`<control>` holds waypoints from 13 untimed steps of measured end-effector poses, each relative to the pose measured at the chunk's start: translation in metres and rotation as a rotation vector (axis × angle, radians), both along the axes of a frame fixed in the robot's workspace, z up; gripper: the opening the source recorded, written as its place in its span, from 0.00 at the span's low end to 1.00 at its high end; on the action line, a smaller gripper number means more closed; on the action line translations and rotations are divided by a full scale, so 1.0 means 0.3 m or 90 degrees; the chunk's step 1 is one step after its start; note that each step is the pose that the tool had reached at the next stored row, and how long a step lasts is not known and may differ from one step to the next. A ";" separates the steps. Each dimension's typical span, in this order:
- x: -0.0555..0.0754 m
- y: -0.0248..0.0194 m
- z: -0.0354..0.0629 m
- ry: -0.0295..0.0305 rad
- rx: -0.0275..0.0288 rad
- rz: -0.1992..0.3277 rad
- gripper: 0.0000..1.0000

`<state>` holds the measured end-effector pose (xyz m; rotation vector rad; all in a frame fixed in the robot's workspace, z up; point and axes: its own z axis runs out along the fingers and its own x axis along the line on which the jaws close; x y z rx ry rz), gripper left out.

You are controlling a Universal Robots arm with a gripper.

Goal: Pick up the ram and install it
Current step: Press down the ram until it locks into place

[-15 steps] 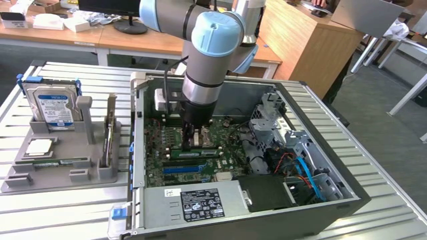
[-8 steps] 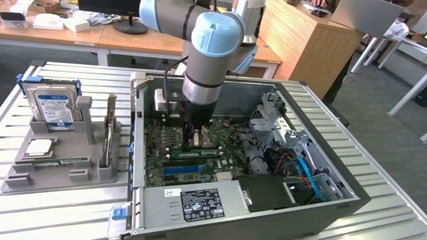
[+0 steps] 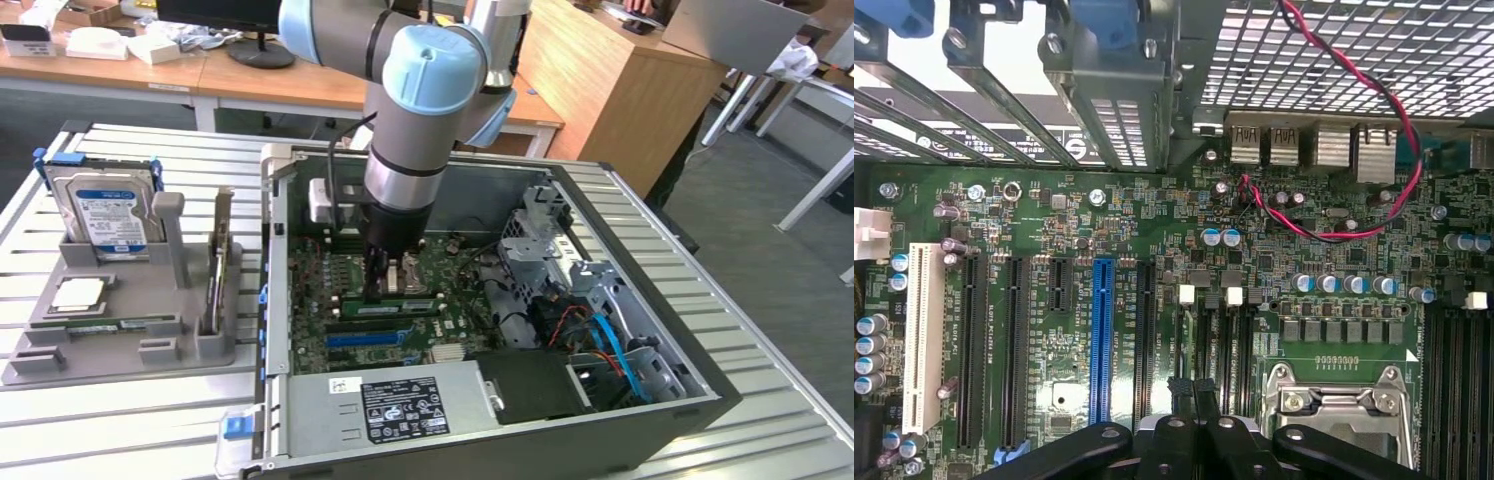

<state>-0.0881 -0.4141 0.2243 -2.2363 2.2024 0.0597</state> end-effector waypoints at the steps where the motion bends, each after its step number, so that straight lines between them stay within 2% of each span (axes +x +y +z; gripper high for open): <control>1: 0.000 0.000 -0.001 0.0000 0.0000 0.000 0.10; 13: 0.000 0.000 -0.005 0.0001 -0.0001 0.000 0.10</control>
